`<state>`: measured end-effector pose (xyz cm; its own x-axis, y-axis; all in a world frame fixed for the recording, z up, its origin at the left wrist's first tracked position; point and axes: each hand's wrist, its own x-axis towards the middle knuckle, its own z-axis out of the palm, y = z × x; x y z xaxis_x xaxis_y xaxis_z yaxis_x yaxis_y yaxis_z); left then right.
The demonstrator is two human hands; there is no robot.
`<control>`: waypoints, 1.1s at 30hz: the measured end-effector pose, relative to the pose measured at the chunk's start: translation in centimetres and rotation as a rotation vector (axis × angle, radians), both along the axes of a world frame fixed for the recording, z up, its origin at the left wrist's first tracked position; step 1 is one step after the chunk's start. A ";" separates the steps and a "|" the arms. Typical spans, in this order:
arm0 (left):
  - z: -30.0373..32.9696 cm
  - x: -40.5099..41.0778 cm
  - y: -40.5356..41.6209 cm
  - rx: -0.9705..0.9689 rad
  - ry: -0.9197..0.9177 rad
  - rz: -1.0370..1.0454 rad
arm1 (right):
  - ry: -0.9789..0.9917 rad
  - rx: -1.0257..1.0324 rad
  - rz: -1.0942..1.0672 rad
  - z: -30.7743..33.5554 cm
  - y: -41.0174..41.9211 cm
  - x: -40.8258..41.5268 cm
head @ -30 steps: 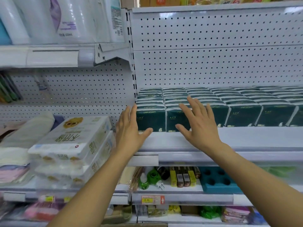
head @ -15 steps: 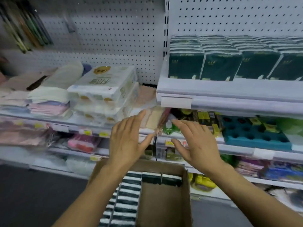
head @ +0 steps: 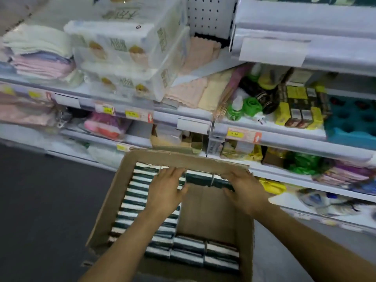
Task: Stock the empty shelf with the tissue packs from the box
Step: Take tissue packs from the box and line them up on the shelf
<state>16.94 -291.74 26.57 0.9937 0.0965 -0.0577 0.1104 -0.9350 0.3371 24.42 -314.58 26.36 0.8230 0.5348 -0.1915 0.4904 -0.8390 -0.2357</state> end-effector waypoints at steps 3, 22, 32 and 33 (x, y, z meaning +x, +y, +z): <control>-4.9 1.8 -0.8 0.001 0.127 -0.018 | 0.128 -0.129 -0.017 -4.5 0.0 1.5; -19.0 10.5 -3.5 0.479 0.265 -0.256 | 0.138 -0.548 -0.037 -17.7 2.5 5.8; -11.6 8.0 -3.1 0.312 0.079 -0.184 | 0.176 -0.329 -0.119 -9.1 0.5 3.7; -10.0 7.6 -2.7 0.274 0.067 -0.148 | 0.167 -0.276 -0.143 -7.9 0.1 3.5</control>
<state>24.54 -294.49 16.54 0.9929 -0.0283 -0.1152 -0.0207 -0.9975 0.0672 27.88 -314.49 18.48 0.8312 0.3255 -0.4508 0.3371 -0.9397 -0.0571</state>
